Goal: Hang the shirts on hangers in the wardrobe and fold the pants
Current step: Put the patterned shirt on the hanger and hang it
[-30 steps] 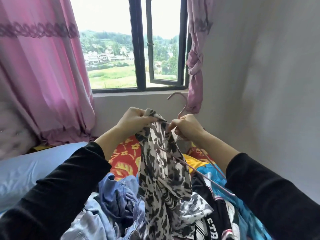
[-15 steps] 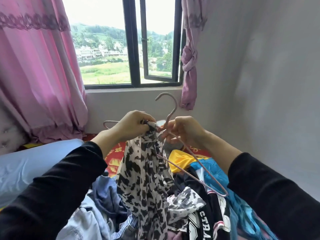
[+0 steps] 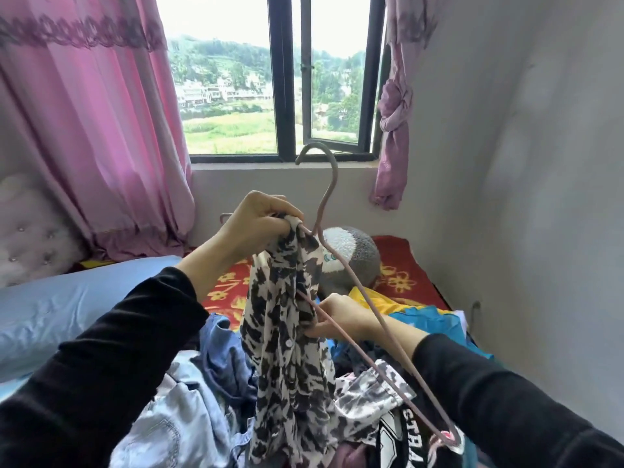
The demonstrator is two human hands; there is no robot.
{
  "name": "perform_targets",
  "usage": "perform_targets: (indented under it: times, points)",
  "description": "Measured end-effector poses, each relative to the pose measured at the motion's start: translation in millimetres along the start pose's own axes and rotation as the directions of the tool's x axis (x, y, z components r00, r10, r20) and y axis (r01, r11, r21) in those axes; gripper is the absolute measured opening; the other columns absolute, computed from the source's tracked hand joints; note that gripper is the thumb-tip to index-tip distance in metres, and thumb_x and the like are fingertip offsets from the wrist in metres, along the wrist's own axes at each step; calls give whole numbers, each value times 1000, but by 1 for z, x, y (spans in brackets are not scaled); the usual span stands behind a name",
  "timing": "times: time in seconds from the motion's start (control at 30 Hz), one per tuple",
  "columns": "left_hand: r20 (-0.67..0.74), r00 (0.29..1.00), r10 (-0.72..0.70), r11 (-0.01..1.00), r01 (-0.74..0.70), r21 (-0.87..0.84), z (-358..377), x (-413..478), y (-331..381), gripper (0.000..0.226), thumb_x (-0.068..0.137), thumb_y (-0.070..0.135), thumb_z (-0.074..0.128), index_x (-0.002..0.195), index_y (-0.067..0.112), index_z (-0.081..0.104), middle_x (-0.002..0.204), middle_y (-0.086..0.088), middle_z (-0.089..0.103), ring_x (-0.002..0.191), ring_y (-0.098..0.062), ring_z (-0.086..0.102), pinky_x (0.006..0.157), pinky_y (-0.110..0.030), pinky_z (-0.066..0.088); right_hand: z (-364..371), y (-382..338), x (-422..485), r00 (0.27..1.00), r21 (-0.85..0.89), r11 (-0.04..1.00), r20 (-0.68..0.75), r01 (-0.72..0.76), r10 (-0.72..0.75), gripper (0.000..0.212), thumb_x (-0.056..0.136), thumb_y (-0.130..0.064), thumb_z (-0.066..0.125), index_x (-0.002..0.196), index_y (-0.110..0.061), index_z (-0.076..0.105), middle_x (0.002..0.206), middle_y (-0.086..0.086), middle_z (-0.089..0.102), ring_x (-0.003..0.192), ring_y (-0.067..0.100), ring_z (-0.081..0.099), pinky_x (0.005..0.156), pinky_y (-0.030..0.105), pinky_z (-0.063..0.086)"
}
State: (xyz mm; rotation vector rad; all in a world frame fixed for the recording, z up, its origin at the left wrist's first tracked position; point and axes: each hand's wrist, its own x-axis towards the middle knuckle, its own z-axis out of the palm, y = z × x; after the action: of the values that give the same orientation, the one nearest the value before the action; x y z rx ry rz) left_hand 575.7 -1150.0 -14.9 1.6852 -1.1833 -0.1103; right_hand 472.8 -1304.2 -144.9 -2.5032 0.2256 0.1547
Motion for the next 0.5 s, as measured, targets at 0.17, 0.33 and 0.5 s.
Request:
perform_targets:
  times: [0.17,0.33,0.5]
  points:
    - [-128,989,-78,995,69,-72,-24,-6,-5,25,58,7,52,69,12,73,61,0,66,61,-11,61,58,-21,50,0,24,2,980,-44,993,-174,-105,96,34,79,-22,62,52,-18,42,57,2,47,61,19,46,56,32,38]
    - [-297,941,-159,986,139,-87,-46,-12,-21,29,59,8,53,63,25,76,55,4,66,52,-6,59,50,-16,47,-22,58,0,900,152,973,-375,-176,221,13,79,-5,55,85,-16,57,83,5,60,79,22,55,63,25,34]
    - [-445,866,-229,971,237,-39,-52,-15,-42,29,65,14,57,65,35,76,51,10,64,48,-6,57,53,-22,51,-37,65,-5,836,492,871,-470,-19,283,11,84,1,58,92,-5,63,87,10,62,79,19,54,70,31,46]
